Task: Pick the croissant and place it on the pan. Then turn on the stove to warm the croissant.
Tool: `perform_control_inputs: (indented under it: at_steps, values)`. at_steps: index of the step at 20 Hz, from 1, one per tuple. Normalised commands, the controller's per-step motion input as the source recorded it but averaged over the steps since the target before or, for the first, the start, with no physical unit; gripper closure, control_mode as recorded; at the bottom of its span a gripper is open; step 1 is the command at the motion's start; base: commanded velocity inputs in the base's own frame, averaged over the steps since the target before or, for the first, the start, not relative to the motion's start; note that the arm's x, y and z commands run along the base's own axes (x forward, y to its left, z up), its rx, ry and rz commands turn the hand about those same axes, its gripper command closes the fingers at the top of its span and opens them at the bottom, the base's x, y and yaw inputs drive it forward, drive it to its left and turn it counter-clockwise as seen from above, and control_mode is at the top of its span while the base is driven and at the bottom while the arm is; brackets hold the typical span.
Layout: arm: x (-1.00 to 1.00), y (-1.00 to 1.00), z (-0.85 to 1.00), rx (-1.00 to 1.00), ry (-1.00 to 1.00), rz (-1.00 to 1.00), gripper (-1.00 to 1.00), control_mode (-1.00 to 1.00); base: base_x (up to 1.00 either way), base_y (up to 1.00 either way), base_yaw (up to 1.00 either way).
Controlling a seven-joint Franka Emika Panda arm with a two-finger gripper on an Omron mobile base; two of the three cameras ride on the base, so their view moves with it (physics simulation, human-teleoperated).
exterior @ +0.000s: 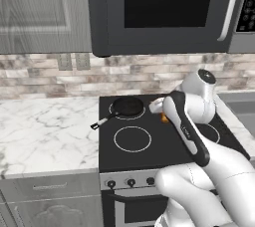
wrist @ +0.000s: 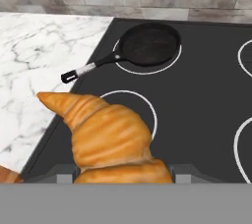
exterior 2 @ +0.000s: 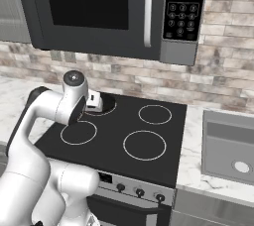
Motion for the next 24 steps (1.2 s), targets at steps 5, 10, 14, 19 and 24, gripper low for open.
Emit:
perform_control_inputs:
  at_steps: [5, 10, 14, 19, 24]
  values:
    - [0.17, 0.0, -0.01, 0.0, 0.0, -0.03, 1.0, -1.0, 0.0, 0.0, 0.0]
    - [0.22, 0.05, -0.03, 0.0, 0.0, -0.03, 1.0, -1.0, 0.0, 0.0, 0.0]
    - [0.17, 0.07, -0.11, 0.0, 0.0, -0.02, 1.0, -1.0, 0.0, 0.0, 0.0]
    - [0.11, 0.06, -0.18, 0.0, 0.0, -0.03, 1.0, -1.0, 0.0, 0.0, 0.0]
    - [0.17, 0.03, -0.15, 0.0, 0.0, -0.03, 1.0, -1.0, 0.0, 0.0, 0.0]
